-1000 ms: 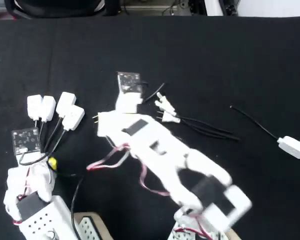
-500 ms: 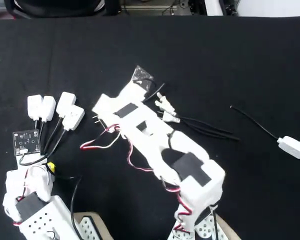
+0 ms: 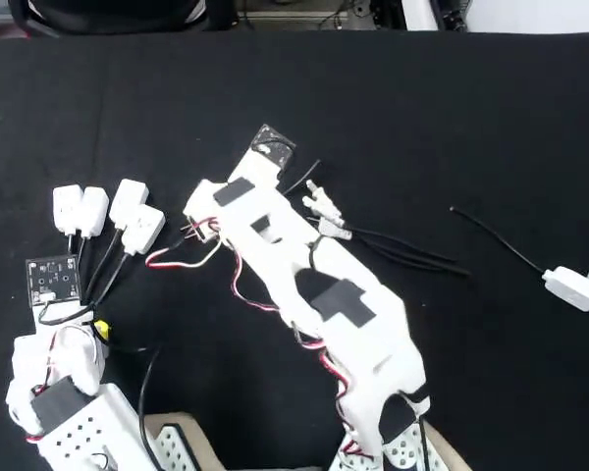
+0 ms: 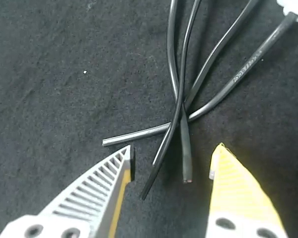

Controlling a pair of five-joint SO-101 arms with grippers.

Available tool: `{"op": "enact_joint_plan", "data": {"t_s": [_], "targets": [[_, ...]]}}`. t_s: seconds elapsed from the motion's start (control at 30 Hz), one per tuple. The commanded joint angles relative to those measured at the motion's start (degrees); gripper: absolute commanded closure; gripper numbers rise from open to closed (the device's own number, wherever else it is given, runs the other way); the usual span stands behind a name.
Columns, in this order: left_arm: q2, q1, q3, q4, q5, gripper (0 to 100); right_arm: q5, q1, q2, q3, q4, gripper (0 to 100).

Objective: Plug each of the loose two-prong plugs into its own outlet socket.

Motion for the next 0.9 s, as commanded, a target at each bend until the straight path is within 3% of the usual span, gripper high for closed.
{"op": "enact_joint_plan", "data": {"t_s": [0.0,0.3,0.63,0.77,0.87], "targets": [[-0.35,-0.04,0.75,0.26,-0.44,75,4.22,-0.62,2.95,-6.46,3.34,96.3],[-0.35,-0.04,0.75,0.26,-0.44,75,11.52,-0.09,0.57,-12.62,17.32,97.7],[-0.35,-0.04,0.75,0.26,-0.53,75,22.68,4.84,-8.84,-12.53,25.58,98.5],[-0.35,-0.04,0.75,0.26,-0.53,75,21.19,4.13,-8.66,-12.53,23.56,97.9],[-0.35,-0.04,0.75,0.26,-0.53,75,15.65,2.81,-6.55,-12.53,20.13,90.4]]}}
